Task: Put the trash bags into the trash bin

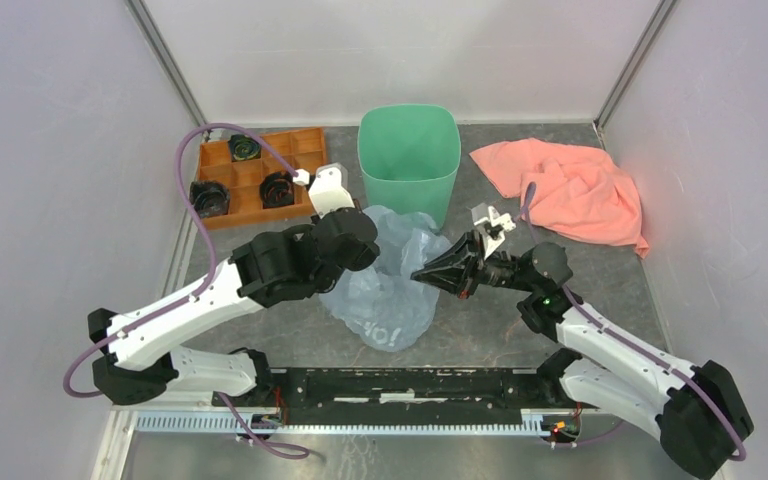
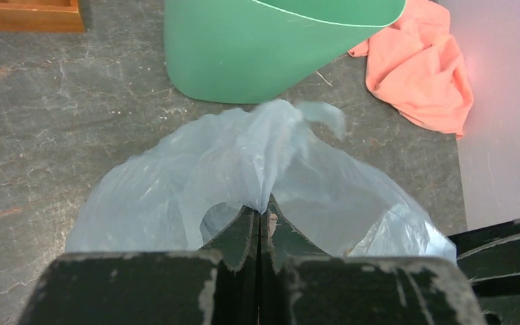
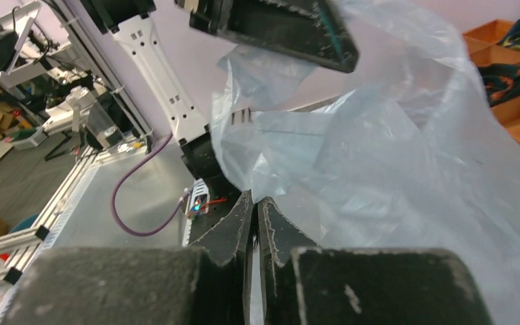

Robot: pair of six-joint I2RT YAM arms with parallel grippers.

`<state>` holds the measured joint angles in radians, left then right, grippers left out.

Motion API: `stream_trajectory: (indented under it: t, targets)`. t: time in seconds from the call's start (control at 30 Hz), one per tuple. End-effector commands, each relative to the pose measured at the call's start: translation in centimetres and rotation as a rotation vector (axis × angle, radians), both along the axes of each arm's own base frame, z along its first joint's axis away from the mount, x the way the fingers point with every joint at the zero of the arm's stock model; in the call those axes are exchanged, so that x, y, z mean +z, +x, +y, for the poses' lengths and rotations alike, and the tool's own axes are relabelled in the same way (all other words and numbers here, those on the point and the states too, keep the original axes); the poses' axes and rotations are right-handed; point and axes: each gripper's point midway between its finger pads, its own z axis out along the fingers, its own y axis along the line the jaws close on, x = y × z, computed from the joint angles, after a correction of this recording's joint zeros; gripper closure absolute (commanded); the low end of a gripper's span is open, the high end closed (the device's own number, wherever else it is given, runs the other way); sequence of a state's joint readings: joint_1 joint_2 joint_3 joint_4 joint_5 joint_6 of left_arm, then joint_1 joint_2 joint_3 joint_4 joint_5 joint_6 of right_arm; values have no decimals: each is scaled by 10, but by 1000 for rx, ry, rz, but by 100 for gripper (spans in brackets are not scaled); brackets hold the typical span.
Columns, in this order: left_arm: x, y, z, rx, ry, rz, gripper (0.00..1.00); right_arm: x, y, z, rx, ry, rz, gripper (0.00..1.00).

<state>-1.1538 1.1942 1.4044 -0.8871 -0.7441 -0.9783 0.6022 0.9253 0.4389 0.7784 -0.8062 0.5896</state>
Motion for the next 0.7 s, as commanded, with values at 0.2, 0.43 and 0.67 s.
stream_trajectory:
  t: [0.2, 0.43, 0.67]
  targets:
    - [19, 4, -13, -9, -109, -4, 98, 9, -4, 35, -22, 19, 26, 87]
    - [14, 7, -17, 16, -149, 4, 98, 19, -13, 50, -27, 47, -31, 85]
    - [11, 9, -27, 3, -162, 11, 98, 21, -17, 57, -18, 86, -50, 68]
